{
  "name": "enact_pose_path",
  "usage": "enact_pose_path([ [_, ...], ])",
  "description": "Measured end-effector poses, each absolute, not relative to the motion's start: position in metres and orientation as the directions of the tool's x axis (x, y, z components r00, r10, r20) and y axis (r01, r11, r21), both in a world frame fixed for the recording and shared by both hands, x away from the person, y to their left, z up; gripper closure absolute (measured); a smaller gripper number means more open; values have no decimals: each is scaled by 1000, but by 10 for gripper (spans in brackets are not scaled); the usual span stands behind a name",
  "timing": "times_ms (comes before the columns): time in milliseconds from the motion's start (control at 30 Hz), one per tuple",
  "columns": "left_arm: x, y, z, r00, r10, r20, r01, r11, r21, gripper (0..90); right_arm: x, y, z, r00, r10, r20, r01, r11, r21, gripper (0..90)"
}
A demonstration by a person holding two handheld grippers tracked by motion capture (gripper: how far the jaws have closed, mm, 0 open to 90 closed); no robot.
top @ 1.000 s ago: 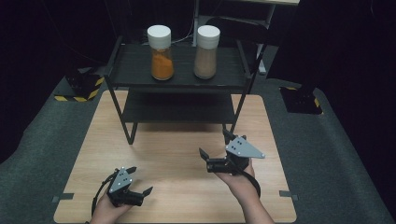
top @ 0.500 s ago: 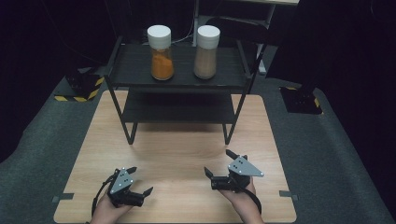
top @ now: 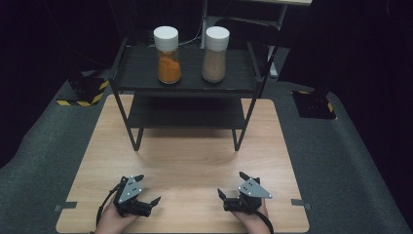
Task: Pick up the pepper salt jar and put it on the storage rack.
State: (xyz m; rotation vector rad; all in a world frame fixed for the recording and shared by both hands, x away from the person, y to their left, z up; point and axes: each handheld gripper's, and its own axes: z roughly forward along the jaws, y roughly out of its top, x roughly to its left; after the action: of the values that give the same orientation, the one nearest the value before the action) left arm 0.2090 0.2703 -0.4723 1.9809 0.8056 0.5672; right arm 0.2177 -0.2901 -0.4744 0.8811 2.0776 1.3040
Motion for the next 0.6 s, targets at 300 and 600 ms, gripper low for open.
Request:
enact_pose_path([
  [300,206,266,-472,691,713,115,293,-422,858,7,210,-287,-478,-650,744,-158,208,374,904,0],
  [600,205,264,-471,697,706,128,285,-436,853,11,200,-291,-477,-629,764,-140,233,358,904,0],
])
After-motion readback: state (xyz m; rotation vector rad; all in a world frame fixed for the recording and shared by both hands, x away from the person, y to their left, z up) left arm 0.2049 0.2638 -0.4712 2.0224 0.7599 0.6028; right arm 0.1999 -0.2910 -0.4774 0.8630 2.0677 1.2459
